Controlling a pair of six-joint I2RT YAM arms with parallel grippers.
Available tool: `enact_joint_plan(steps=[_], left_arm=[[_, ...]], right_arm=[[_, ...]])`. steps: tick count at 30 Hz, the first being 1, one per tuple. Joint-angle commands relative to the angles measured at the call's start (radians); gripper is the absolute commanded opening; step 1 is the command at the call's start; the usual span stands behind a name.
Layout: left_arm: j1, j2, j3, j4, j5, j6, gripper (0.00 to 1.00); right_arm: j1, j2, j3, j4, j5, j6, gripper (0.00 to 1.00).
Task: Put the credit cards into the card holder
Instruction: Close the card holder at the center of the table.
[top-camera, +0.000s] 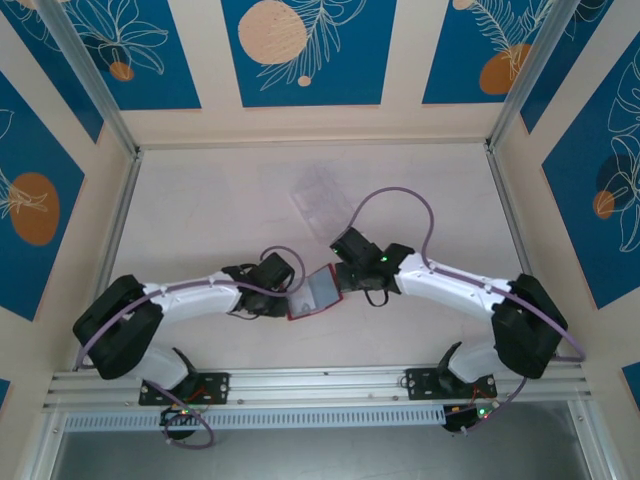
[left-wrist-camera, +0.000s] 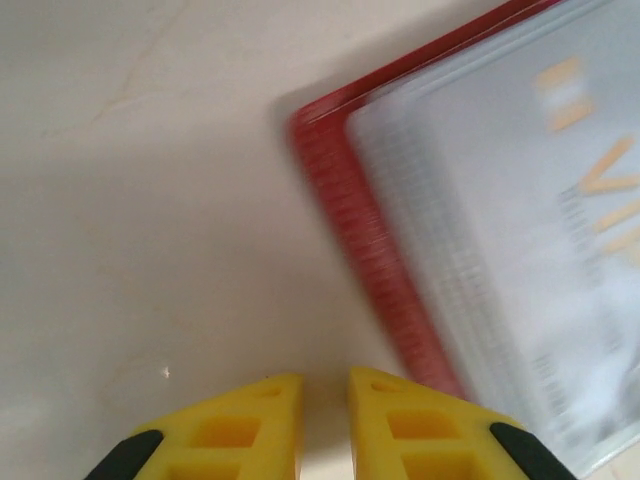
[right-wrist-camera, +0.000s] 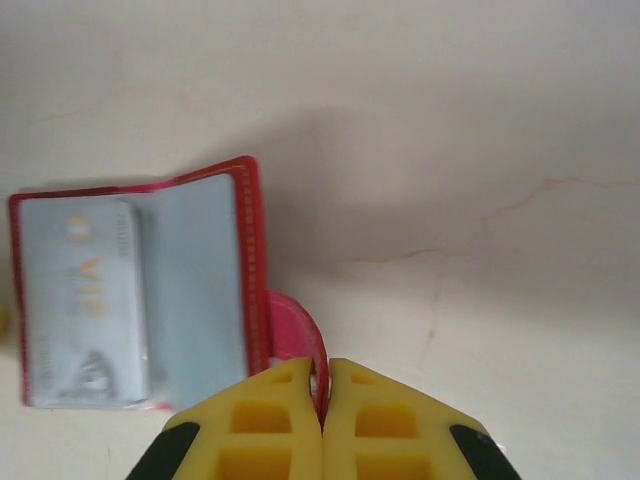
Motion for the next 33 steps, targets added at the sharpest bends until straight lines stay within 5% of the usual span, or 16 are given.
enact_joint_plan(steps=[1, 10, 20, 30, 33], left_arm=[[-0.050, 0.090, 0.055, 0.186, 0.088, -0.011, 0.18], [-0.071, 0.216, 0.163, 0.275, 0.179, -0.053, 0.19], [-0.065, 0.162, 0.077, 0.316, 0.173, -0.092, 0.24], [-0.057, -0.200, -0.099, 0.005, -0.064, -0.140, 0.30], [-0.056, -0.341, -0.161, -0.085, -0.103, -0.172, 0.31]], right_arm=[[-0.026, -0.084, -0.035, -0.024, -0.057, -0.009, 0.00], [-0.039, -0.139, -0.046, 0.065, -0.240, 0.003, 0.00], [0.002, 0.034, 0.021, 0.252, -0.398, 0.086, 0.02], [0.060, 0.215, 0.102, 0.365, -0.405, 0.150, 0.05], [0.083, 0.308, 0.124, 0.423, -0.409, 0.164, 0.20]])
